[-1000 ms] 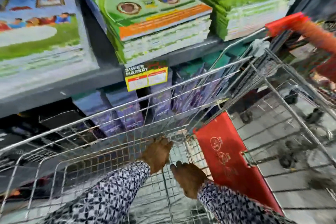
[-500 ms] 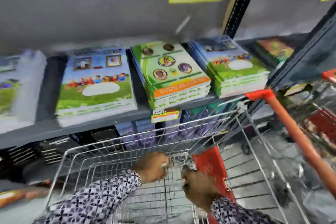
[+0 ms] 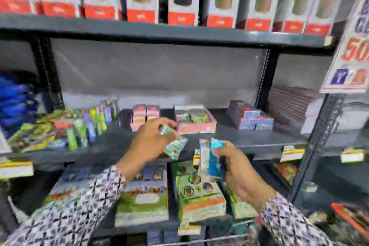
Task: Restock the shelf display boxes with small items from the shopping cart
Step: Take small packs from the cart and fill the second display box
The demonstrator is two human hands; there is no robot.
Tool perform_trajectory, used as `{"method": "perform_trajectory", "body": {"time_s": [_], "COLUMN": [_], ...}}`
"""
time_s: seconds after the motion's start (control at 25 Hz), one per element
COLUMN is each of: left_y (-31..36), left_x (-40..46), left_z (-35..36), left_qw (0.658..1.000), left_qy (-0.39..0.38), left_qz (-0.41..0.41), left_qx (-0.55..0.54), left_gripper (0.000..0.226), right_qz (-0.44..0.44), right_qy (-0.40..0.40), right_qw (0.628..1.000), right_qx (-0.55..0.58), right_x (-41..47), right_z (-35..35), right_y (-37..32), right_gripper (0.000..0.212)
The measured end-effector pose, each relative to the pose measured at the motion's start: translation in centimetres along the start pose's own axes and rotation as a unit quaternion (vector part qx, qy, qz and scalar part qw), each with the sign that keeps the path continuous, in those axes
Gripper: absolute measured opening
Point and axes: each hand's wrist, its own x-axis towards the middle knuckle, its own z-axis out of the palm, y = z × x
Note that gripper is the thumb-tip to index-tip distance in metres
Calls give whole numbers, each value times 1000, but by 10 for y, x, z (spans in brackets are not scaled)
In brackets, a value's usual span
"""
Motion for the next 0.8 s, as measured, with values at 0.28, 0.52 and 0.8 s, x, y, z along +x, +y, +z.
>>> {"method": "perform_trajectory", "body": {"time_s": [0.28,0.52,0.8], "left_y": [15,-3,-34], "left_x": [111,169,196], "left_z": [28,65,85], "left_qw": [984,965,957], "left_qy": [106,99,54], "left_qz": [-131,-174,-116], "left_qx": [53,171,259], "left_gripper": [18,29,33], "right_qz": [-192,-217,-119], "right_qy": [86,80,-18], "right_qw": [877,761,782], "right_qx": [-433,-606,-611], "right_x": [87,166,245], "right_z": [-7,-17,-11], "right_y": [-65,-96,-79], "right_gripper": [22,24,27]}}
